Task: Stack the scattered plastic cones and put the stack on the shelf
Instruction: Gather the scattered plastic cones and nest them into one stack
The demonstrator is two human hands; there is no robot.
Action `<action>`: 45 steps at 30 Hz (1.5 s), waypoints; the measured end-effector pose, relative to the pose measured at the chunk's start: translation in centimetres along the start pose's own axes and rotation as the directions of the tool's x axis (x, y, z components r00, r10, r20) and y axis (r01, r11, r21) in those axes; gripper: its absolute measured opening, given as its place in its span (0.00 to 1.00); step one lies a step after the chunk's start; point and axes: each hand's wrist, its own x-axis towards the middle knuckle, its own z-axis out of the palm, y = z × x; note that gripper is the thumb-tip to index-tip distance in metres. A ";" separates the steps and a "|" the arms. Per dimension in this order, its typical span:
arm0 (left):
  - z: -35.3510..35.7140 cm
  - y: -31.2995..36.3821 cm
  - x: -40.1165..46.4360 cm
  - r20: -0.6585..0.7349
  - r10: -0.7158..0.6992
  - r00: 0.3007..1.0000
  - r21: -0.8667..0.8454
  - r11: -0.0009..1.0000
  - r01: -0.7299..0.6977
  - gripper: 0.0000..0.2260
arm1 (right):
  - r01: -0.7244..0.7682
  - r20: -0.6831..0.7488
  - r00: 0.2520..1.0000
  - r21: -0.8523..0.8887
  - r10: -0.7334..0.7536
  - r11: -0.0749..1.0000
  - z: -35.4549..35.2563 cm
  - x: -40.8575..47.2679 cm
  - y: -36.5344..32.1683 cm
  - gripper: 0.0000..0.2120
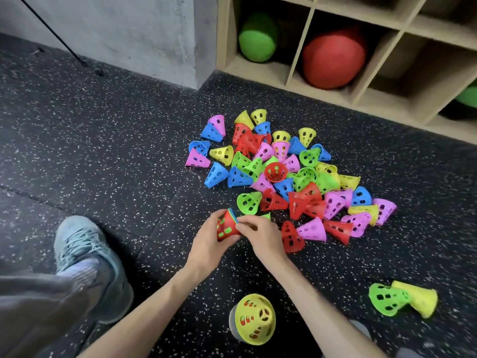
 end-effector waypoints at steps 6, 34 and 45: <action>0.5 -1.1 0.9 0.028 -0.023 0.999 0.066 0.998 0.021 0.32 | -0.006 0.035 0.999 0.072 0.003 0.997 0.2 0.8 1.0 0.07; 4.0 -2.1 0.3 0.039 -0.097 0.995 0.094 0.991 0.093 0.29 | -0.307 -0.441 0.844 0.072 0.306 0.949 -6.9 0.0 13.3 0.15; 3.9 -2.5 1.0 0.072 -0.173 0.982 0.021 0.985 0.172 0.27 | -0.233 -0.357 0.920 -0.167 0.162 0.958 -14.0 4.9 13.4 0.16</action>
